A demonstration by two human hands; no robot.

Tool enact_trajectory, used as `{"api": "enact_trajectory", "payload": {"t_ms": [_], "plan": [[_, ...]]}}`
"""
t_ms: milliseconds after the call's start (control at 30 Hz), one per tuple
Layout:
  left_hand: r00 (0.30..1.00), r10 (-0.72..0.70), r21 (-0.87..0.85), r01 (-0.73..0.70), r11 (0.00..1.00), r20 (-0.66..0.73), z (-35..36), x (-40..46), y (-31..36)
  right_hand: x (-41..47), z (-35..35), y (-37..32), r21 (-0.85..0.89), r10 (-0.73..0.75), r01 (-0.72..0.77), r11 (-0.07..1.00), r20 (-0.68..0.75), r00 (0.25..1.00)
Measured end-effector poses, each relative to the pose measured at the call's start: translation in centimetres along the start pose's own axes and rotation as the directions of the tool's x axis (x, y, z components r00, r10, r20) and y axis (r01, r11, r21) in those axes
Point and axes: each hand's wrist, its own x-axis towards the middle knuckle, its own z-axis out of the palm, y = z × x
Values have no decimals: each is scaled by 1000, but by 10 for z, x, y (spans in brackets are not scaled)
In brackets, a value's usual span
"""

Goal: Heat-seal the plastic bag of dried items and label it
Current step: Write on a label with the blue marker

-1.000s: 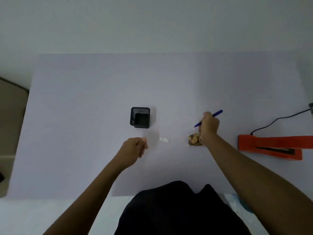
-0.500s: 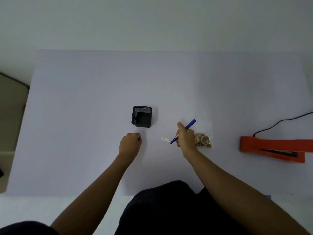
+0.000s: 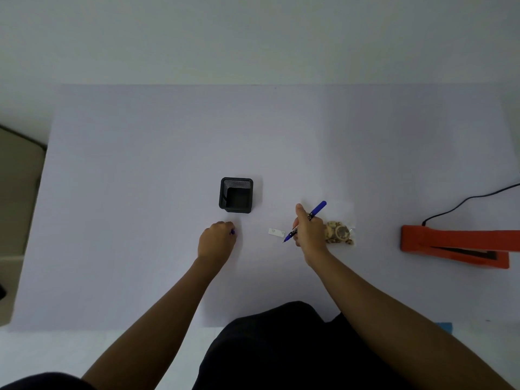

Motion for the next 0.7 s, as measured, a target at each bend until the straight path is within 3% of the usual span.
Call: {"api": "enact_trajectory", "payload": {"t_ms": [167,367,467,700], "plan": [[999,25,-9,-26,1000,-38,-5,-3,5,3,-2,7,38,-32,33,999,-12,999],[974,226,-63,-228,972,-33,-2,4,34,9,-11,18,-47,-106,104,993,-30,994],[952,307,-44,-307,951,0,6,9,54,10,-12,21,37,-108,107,994,27,994],[929,368,14,-369,929,43,21,16,72,16,-1,27,33,-102,99,995,114,988]]}}
